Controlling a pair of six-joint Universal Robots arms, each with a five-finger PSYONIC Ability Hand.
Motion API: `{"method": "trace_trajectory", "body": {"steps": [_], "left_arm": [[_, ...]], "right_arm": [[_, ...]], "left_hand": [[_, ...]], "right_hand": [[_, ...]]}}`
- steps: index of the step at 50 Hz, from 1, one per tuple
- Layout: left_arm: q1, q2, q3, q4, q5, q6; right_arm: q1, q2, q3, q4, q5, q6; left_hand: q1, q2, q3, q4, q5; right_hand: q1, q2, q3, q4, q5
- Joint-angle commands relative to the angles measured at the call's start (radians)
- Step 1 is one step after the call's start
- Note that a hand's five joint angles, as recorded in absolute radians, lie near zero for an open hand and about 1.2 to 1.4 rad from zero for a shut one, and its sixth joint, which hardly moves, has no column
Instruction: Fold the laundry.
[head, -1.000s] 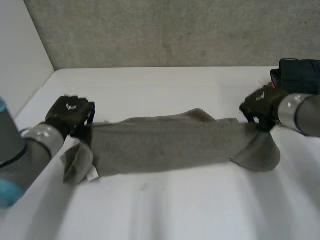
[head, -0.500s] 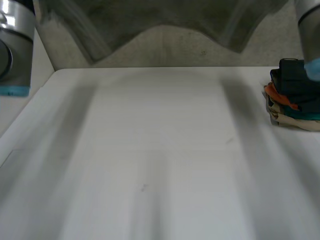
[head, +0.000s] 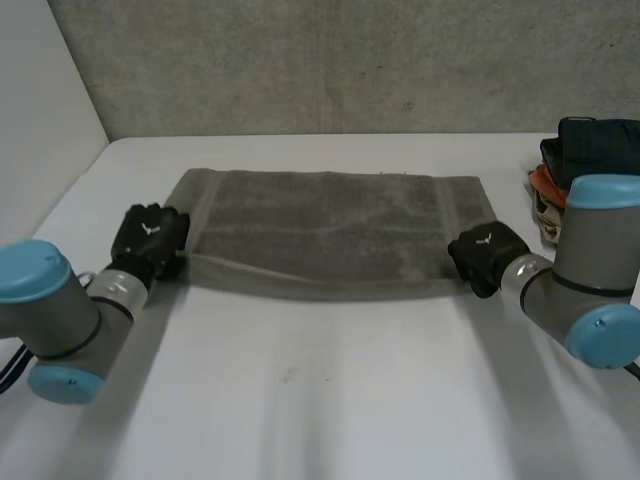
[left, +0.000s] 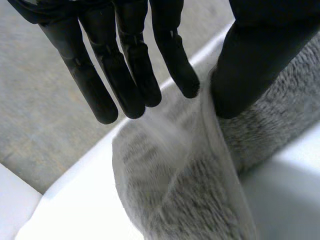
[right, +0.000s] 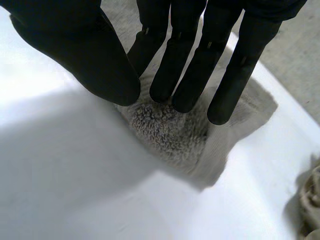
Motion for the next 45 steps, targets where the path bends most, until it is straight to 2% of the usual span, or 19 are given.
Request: {"method": "trace_trajectory", "body": {"steps": [1,8,13,16,17,18,24,28,32,33,35,38,41,45], "left_arm": [[0.016,-0.015,0.014,-0.026,-0.012,0.157],[0.064,-0.020,0.013,-0.048,-0.008,0.170],[0.067,-0.017,0.001,-0.080,-0.015,0.170],[0.070,-0.009,-0.009,-0.086,-0.013,0.170],[0.078,0.002,-0.024,-0.089,-0.010,0.170],[0.081,0.009,-0.036,-0.089,-0.012,0.170],[0.082,0.141,-0.133,-0.132,-0.008,0.173],[0.075,0.267,-0.217,-0.259,-0.008,0.174],[0.076,0.422,-0.317,-0.489,-0.007,0.218],[0.078,0.475,-0.350,-0.605,-0.007,0.272],[0.084,0.525,-0.381,-0.730,-0.007,0.341],[0.101,0.588,-0.426,-0.936,-0.010,0.461],[0.111,0.596,-0.417,-0.984,-0.002,0.537],[0.107,0.570,-0.334,-0.877,-0.002,0.544]], "right_arm": [[-0.005,-0.038,0.036,-0.006,-0.010,0.007],[-0.007,-0.101,0.087,-0.008,-0.008,0.007],[-0.011,-0.101,0.101,-0.009,-0.008,0.002],[-0.016,-0.101,0.104,-0.009,-0.007,-0.001],[-0.017,-0.102,0.105,-0.009,-0.008,-0.001],[-0.017,-0.102,0.105,-0.009,-0.008,-0.001],[-0.016,-0.114,0.113,0.012,-0.011,-0.015],[-0.019,-0.186,0.153,0.084,-0.010,-0.099],[-0.037,-0.278,0.229,0.252,0.015,-0.272],[-0.043,-0.300,0.252,0.298,0.022,-0.312],[-0.068,-0.374,0.329,0.421,0.065,-0.418],[-0.111,-0.444,0.393,0.455,0.108,-0.519],[-0.128,-0.452,0.403,0.431,0.117,-0.552],[-0.128,-0.441,0.378,0.364,0.121,-0.524]], "left_hand": [[-0.138,-0.158,-0.161,-0.157,-0.161],[-0.162,-0.181,-0.184,-0.181,-0.184],[-0.135,-0.155,-0.158,-0.154,-0.158],[0.040,0.021,0.017,0.021,0.018],[0.340,0.321,0.318,0.321,0.318],[0.468,0.448,0.445,0.449,0.445],[0.469,0.450,0.447,0.450,0.447],[0.469,0.450,0.447,0.450,0.447],[0.469,0.450,0.447,0.450,0.447],[0.469,0.450,0.447,0.450,0.447],[0.469,0.450,0.447,0.450,0.447],[0.469,0.450,0.447,0.450,0.447],[0.469,0.450,0.447,0.450,0.447],[0.469,0.450,0.447,0.450,0.447]], "right_hand": [[0.273,0.219,0.206,0.197,0.208],[0.273,0.219,0.206,0.197,0.208],[0.273,0.219,0.206,0.197,0.208],[0.273,0.219,0.206,0.197,0.208],[0.273,0.219,0.206,0.197,0.208],[0.273,0.219,0.206,0.197,0.208],[0.273,0.219,0.206,0.197,0.208],[0.273,0.219,0.206,0.197,0.208],[0.273,0.219,0.206,0.197,0.208],[0.273,0.219,0.206,0.197,0.208],[0.273,0.219,0.206,0.197,0.208],[0.273,0.219,0.206,0.197,0.208],[0.273,0.219,0.206,0.197,0.208],[0.273,0.219,0.206,0.197,0.208]]}}
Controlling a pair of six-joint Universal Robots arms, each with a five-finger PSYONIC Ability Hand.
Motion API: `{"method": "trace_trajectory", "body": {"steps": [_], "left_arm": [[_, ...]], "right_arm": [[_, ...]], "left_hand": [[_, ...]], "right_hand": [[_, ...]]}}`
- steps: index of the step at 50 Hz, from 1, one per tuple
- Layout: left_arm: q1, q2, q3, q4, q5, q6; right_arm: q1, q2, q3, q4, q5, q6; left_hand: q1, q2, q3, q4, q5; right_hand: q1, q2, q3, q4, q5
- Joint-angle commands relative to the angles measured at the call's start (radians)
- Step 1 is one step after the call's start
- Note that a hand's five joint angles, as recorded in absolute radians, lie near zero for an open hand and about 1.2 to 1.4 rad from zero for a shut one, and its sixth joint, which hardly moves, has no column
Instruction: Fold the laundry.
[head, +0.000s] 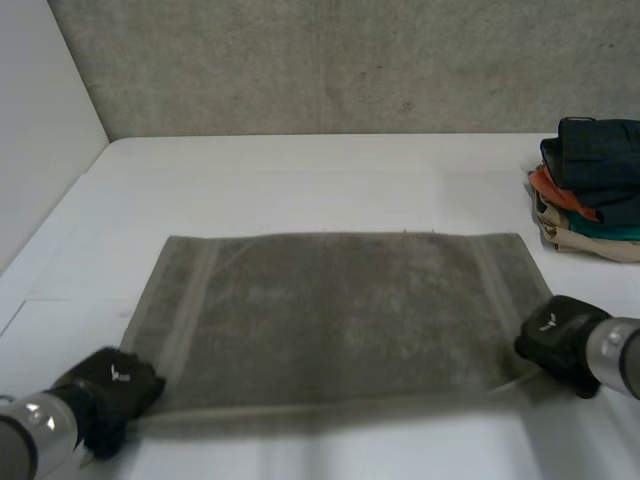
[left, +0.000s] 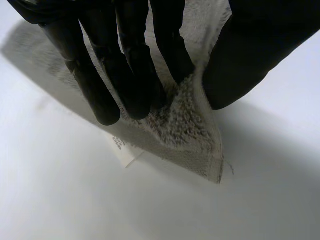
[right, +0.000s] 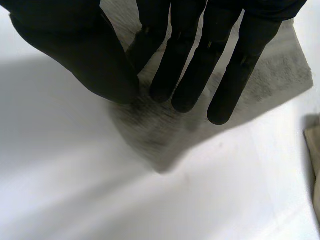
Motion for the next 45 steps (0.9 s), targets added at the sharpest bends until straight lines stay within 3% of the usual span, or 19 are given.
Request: {"method": "trace_trajectory", "body": {"steps": [1,4,7,12,19,28,30,31,32,36,39,45], "left_arm": [[0.003,-0.033,0.106,0.071,0.004,0.076],[-0.046,-0.140,0.215,0.220,0.001,0.024],[-0.146,-0.244,0.331,0.373,-0.006,-0.048],[-0.192,-0.416,0.487,0.550,-0.013,-0.083],[-0.241,-0.614,0.704,0.573,-0.110,-0.085],[-0.255,-0.774,0.921,0.577,-0.138,-0.089],[-0.258,-0.778,0.918,0.571,-0.138,-0.091],[-0.266,-0.777,0.907,0.570,-0.139,-0.091],[-0.273,-0.778,0.900,0.568,-0.139,-0.093],[-0.306,-0.748,0.829,0.568,-0.138,-0.093],[-0.310,-0.685,0.763,0.568,-0.138,-0.094],[-0.303,-0.596,0.662,0.570,-0.136,-0.096]], "right_arm": [[-0.020,0.027,-0.027,-0.116,0.019,0.020],[-0.017,0.084,-0.075,-0.191,0.022,0.080],[-0.012,0.139,-0.140,-0.289,0.034,0.151],[0.028,0.210,-0.219,-0.444,0.074,0.198],[0.043,0.314,-0.302,-0.542,0.085,0.209],[0.045,0.408,-0.446,-0.687,0.114,0.240],[0.048,0.411,-0.456,-0.668,0.120,0.252],[0.048,0.411,-0.457,-0.648,0.125,0.261],[0.045,0.408,-0.459,-0.581,0.128,0.284],[0.034,0.391,-0.479,-0.356,0.120,0.400],[0.017,0.365,-0.492,-0.228,0.105,0.511],[-0.023,0.267,-0.466,0.026,-0.087,0.663]], "left_hand": [[0.222,0.199,0.203,0.196,0.255],[0.222,0.199,0.203,0.196,0.255],[0.222,0.199,0.203,0.196,0.255],[0.222,0.199,0.203,0.196,0.255],[0.222,0.199,0.203,0.196,0.255],[0.222,0.199,0.203,0.196,0.255],[0.222,0.199,0.203,0.196,0.255],[0.222,0.199,0.203,0.196,0.255],[0.222,0.199,0.203,0.196,0.255],[0.222,0.199,0.203,0.196,0.255],[0.222,0.199,0.203,0.196,0.255],[0.222,0.199,0.203,0.196,0.255]], "right_hand": [[0.260,0.219,0.206,0.197,0.204],[0.260,0.219,0.206,0.197,0.204],[0.260,0.219,0.206,0.197,0.204],[0.260,0.219,0.206,0.197,0.204],[0.260,0.219,0.206,0.197,0.204],[0.260,0.219,0.206,0.197,0.204],[0.260,0.219,0.206,0.197,0.204],[0.116,0.074,0.061,0.053,0.060],[-0.403,-0.444,-0.458,-0.466,-0.459],[-0.742,-0.784,-0.797,-0.805,-0.798],[-0.740,-0.781,-0.795,-0.803,-0.796],[-0.684,-0.726,-0.739,-0.747,-0.740]]}}
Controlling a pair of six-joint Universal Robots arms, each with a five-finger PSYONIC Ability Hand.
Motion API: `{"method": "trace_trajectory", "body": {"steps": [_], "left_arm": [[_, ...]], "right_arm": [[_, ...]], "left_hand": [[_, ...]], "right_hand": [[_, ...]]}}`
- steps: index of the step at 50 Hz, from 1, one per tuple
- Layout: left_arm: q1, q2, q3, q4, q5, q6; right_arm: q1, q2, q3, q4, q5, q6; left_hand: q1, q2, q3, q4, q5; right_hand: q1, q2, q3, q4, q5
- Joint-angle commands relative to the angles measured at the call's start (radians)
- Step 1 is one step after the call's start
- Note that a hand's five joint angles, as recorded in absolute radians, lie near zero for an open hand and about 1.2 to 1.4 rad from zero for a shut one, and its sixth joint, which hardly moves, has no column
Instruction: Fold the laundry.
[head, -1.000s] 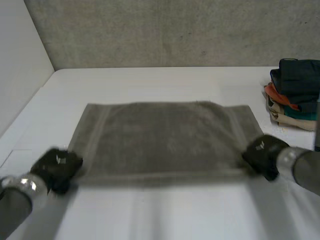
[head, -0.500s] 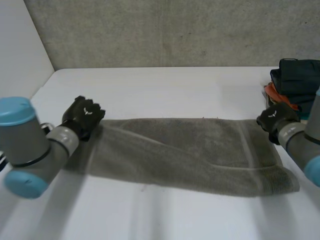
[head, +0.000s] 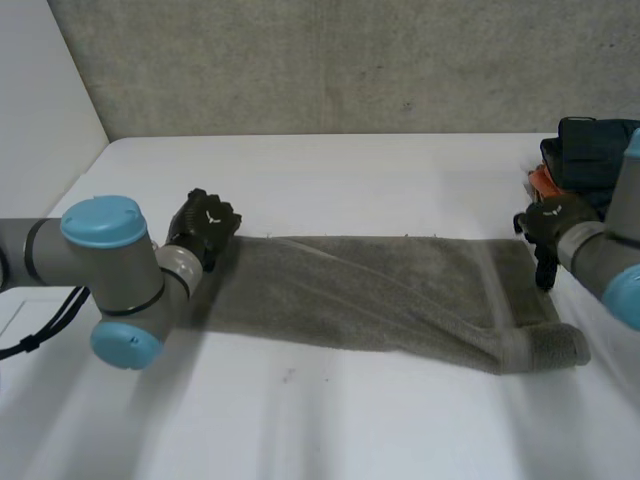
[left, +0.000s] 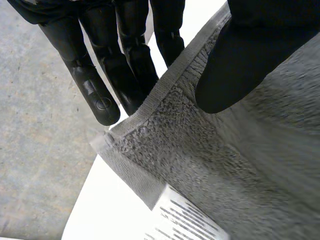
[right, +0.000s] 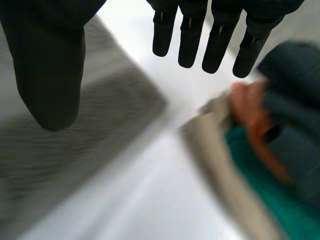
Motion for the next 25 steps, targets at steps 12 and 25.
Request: {"method": "trace_trajectory", "body": {"steps": [12,25], "left_arm": [[0.028,0.151,-0.177,0.007,0.010,-0.076],[0.040,0.141,-0.130,0.032,0.011,-0.079]], "right_arm": [[-0.080,-0.142,0.247,0.201,-0.273,0.090],[-0.073,-0.146,0.238,-0.140,-0.199,0.062]], "left_hand": [[0.222,0.197,0.202,0.195,0.245],[0.222,0.197,0.202,0.195,0.245]], "right_hand": [[0.273,0.271,0.263,0.278,0.296],[1.000,0.998,0.990,1.006,1.023]]}}
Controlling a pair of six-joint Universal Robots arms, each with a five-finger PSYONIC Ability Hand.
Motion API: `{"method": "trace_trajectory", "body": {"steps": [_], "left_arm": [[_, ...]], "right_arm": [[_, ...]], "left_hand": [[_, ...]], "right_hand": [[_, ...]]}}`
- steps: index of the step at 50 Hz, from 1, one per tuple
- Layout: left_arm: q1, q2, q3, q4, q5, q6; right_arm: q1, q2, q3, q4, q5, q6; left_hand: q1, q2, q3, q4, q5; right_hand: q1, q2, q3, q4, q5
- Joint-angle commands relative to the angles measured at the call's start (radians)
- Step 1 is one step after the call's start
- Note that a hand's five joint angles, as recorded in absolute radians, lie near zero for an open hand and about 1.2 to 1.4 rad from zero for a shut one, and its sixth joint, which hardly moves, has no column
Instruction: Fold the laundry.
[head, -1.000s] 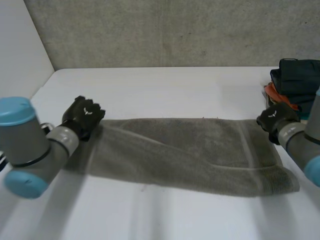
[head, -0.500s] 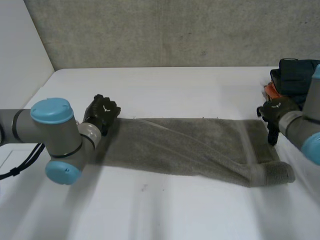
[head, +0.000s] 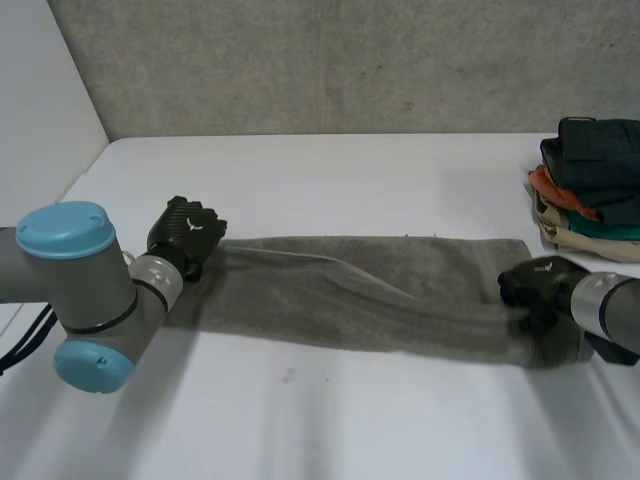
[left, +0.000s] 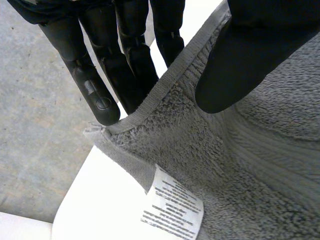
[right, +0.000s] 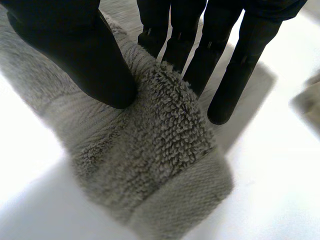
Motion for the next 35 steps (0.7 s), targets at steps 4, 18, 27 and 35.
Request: {"method": "trace_trajectory", "body": {"steps": [4,18,27,35], "left_arm": [[0.016,-0.020,0.105,0.072,0.003,-0.018],[0.007,-0.288,0.389,0.161,0.006,-0.111],[-0.033,-0.304,0.394,0.161,-0.014,-0.117],[-0.031,-0.109,0.227,0.149,-0.060,-0.131]], "right_arm": [[0.011,-0.004,-0.069,-0.273,0.029,0.006],[0.103,0.223,-0.143,-0.742,0.130,-0.105],[0.152,0.277,-0.250,-0.669,0.266,-0.191],[0.142,0.101,-0.163,-0.511,0.248,-0.120]], "left_hand": [[0.222,0.197,0.202,0.195,0.245],[0.222,0.197,0.202,0.195,0.245],[-1.000,-1.025,-1.020,-1.026,-0.977],[-1.000,-1.025,-1.020,-1.026,-0.977]], "right_hand": [[0.266,0.217,0.210,0.203,0.240],[-0.141,-0.189,-0.197,-0.203,-0.167],[-0.956,-1.005,-1.012,-1.018,-0.982],[-0.956,-1.005,-1.012,-1.018,-0.982]]}}
